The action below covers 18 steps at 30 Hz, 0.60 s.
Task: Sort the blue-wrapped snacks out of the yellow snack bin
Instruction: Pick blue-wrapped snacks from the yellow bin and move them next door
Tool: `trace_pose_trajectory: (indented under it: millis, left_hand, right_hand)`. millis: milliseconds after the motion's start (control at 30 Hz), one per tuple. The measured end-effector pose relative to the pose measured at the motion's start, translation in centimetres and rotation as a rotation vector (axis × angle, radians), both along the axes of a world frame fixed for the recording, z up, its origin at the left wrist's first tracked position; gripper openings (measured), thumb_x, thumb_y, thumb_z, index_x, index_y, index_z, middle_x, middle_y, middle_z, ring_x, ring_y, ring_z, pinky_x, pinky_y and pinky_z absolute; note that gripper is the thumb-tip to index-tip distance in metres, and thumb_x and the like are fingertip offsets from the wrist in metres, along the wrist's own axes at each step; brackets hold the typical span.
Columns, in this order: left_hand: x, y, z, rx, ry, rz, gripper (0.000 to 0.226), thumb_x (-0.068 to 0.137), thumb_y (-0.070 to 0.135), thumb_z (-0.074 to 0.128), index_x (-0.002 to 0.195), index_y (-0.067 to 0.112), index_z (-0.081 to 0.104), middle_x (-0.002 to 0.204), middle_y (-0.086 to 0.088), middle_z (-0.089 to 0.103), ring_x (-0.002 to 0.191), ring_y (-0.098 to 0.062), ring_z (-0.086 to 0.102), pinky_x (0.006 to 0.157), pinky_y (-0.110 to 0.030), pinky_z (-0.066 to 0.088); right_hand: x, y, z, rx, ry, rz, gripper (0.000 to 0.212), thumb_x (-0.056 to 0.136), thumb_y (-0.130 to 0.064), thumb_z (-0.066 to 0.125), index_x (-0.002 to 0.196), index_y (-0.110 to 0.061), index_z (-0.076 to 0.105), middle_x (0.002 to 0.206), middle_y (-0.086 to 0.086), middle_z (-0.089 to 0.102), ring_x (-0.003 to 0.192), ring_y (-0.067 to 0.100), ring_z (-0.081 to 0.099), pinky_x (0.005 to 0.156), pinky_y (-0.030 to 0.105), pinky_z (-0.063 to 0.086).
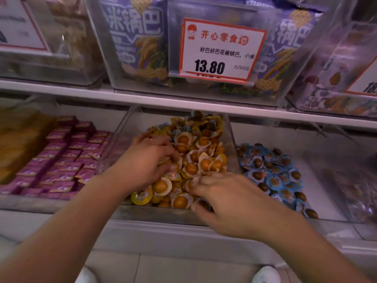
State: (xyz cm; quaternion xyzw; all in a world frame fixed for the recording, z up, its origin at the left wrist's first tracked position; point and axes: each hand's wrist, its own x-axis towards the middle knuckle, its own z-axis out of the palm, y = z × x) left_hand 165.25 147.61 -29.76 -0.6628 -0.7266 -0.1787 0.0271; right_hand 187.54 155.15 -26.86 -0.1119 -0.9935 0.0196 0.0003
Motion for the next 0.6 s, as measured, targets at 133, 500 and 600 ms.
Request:
trace_pose_trajectory:
  millis: [133,500,600]
  left_hand:
    - [0.2,-0.8,0.2,0.031,-0.087,-0.032,0.018,0.085,0.034,0.072,0.102,0.034,0.074,0.110,0.013,0.064,0.111,-0.012,0.059,0.104,-0.041,0.036]
    - [4.2,-3.2,0.1,0.178,-0.186,-0.142,0.027,0.088,0.051,0.056,0.100,0.033,0.072,0.119,0.017,0.061,0.125,-0.005,0.050,0.109,-0.032,0.034]
    - [4.7,-3.3,0.0,0.127,-0.277,-0.150,0.038,0.086,0.064,0.053,0.105,0.035,0.071,0.123,0.021,0.058,0.127,0.004,0.043,0.110,-0.028,0.031]
  right_hand:
    - [-0.1,0.4,0.6,-0.062,-0.069,0.028,0.039,0.090,-0.059,0.046,0.114,-0.031,0.058,0.112,-0.011,0.059,0.106,0.015,0.053,0.087,0.036,0.045]
    - [-1.3,1.8,1.3,-0.299,0.011,-0.087,0.008,0.086,-0.038,0.073,0.086,-0.030,0.071,0.088,-0.015,0.065,0.088,0.004,0.057,0.080,0.033,0.050]
    - [-1.5,2.3,1.7,-0.259,0.019,-0.112,0.006,0.088,-0.037,0.070,0.089,-0.032,0.071,0.091,-0.015,0.061,0.090,0.007,0.056,0.081,0.036,0.049]
